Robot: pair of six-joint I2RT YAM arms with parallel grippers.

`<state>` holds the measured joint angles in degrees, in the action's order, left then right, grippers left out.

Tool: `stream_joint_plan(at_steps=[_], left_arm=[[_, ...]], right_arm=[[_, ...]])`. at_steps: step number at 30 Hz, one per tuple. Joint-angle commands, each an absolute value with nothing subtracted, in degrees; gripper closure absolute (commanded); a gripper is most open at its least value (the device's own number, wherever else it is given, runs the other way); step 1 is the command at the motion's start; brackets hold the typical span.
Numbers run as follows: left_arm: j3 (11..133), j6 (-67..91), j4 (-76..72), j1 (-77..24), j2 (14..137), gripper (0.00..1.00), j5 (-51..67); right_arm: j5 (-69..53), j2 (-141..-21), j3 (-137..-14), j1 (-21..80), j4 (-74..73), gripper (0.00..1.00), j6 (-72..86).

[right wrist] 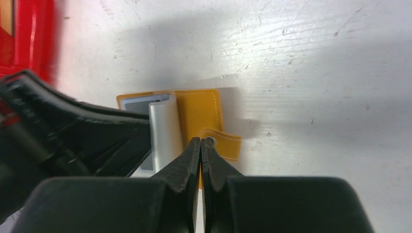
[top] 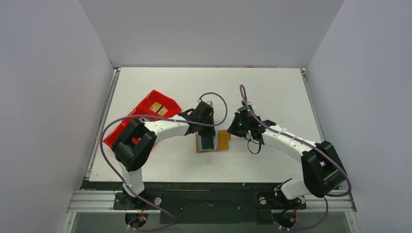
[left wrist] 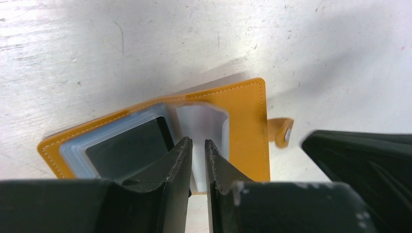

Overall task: Take the credit cards out of the card holder
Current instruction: Remove the credit card from the card holder.

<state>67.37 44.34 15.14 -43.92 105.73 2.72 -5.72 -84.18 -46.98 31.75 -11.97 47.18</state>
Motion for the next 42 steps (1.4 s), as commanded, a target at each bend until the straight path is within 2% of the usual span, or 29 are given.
stream_joint_plan(at_steps=[1, 12, 17, 32, 39, 42], left_arm=[[70.58, 43.97, 12.06, -44.81, 107.22, 0.86, 4.77], [70.16, 43.64, 9.79, -45.15, 107.0, 0.85, 8.22], [68.62, 44.1, 7.93, -45.07, 107.28, 0.81, 11.63], [66.54, 45.79, 4.81, -45.13, 111.61, 0.81, 12.75], [68.02, 44.93, 8.14, -44.78, 107.03, 0.81, 10.77], [68.25, 44.24, 10.21, -44.6, 103.7, 0.8, 8.5]], right_arm=[[-2.68, -77.71, -48.36, 30.7, -15.78, 1.0, 45.99], [-7.47, -76.16, -48.96, 30.52, -15.63, 0.95, 45.26], [-9.61, -77.97, -50.15, 30.58, -15.16, 0.95, 45.87], [-7.25, -78.13, -48.75, 30.47, -15.91, 0.95, 45.63], [-8.39, -78.81, -50.12, 30.45, -16.44, 0.94, 45.07], [-8.86, -79.07, -50.64, 30.47, -16.58, 0.89, 44.68]])
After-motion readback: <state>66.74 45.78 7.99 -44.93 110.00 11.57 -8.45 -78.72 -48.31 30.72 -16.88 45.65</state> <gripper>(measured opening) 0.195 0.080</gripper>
